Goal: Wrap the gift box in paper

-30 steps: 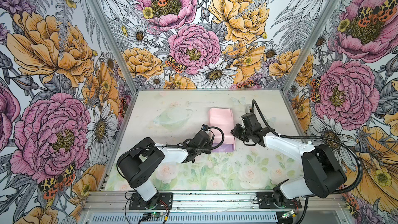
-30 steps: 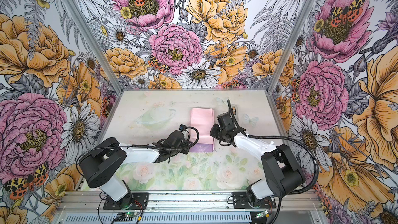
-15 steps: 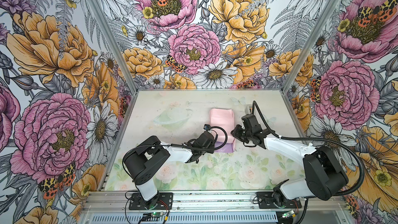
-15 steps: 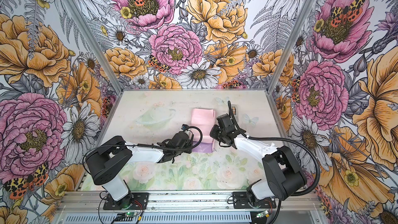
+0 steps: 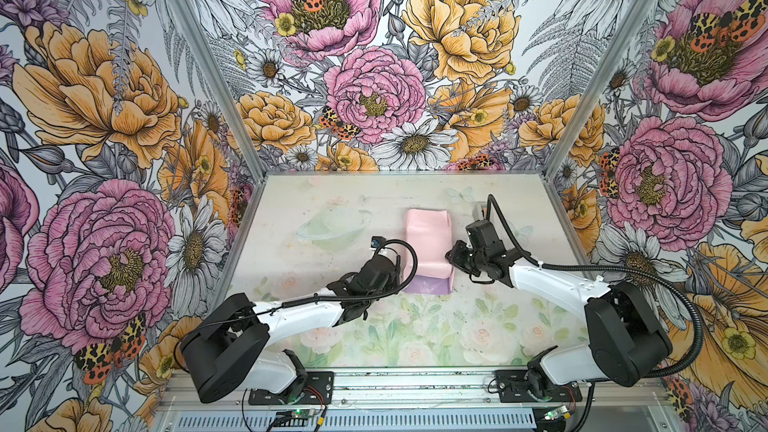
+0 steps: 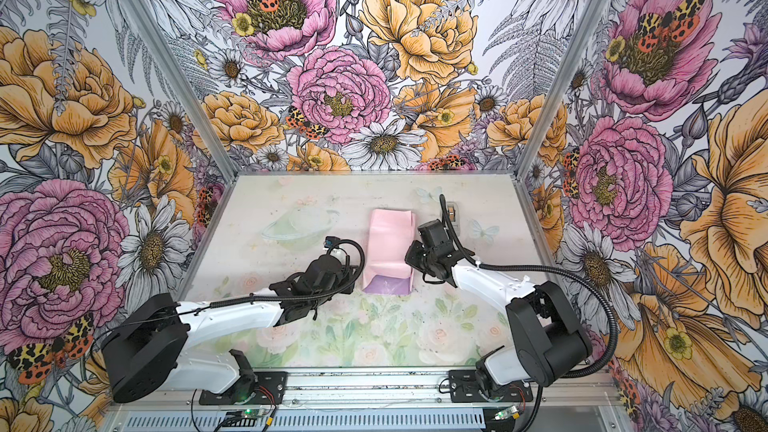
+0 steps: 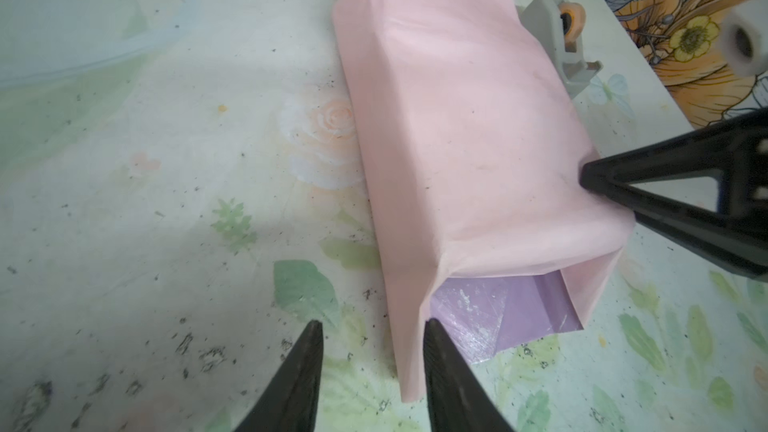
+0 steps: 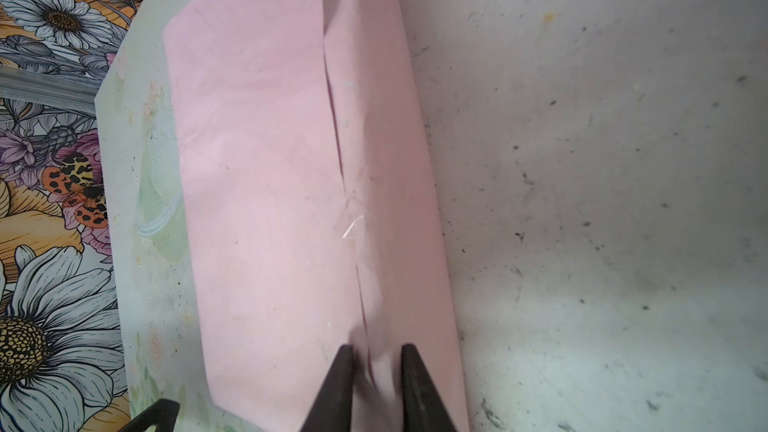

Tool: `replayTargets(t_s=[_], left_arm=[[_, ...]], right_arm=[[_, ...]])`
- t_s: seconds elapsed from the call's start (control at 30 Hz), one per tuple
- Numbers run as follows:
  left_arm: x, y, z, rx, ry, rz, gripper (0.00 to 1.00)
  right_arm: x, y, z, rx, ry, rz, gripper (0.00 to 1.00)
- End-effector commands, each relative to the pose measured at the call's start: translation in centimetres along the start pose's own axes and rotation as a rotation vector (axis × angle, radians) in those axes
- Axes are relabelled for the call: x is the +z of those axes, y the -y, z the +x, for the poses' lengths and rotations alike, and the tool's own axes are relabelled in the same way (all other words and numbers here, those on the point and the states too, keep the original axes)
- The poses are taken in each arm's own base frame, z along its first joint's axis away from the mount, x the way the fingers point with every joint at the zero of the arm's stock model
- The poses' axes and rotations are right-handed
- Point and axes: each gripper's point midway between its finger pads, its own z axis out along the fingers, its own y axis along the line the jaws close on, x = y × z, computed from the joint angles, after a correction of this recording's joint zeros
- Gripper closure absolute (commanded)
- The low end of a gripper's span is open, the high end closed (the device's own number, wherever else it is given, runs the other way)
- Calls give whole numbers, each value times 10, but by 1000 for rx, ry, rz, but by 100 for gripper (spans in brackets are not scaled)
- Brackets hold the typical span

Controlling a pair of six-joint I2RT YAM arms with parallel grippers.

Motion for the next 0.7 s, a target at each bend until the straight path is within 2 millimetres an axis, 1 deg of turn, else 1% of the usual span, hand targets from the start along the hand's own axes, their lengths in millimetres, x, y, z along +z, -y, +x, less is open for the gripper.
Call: replayTargets(t_s=[0.0, 0.13, 0.17, 0.3, 0.4, 0.5, 0.67], left_arm=[[5, -23, 26, 5, -90, -54, 66], [16, -11, 31, 47, -125, -10, 73], [20, -4, 34, 50, -146, 21, 74], [33, 17, 37, 60, -170, 101, 79], [42, 29, 40, 82, -187, 138, 80], [49, 37, 42, 83, -193, 169, 82], [57, 54, 38, 79, -178, 236, 83]], right_arm=[[5, 9, 13, -4, -35, 38, 78], [5, 9, 14, -6, -35, 38, 78], [4, 9, 13, -6, -34, 36, 78], [4, 9, 14, -8, -35, 38, 79], [4, 9, 14, -8, -33, 39, 79], [4, 9, 15, -10, -33, 39, 79], [3, 9, 14, -10, -29, 38, 79]])
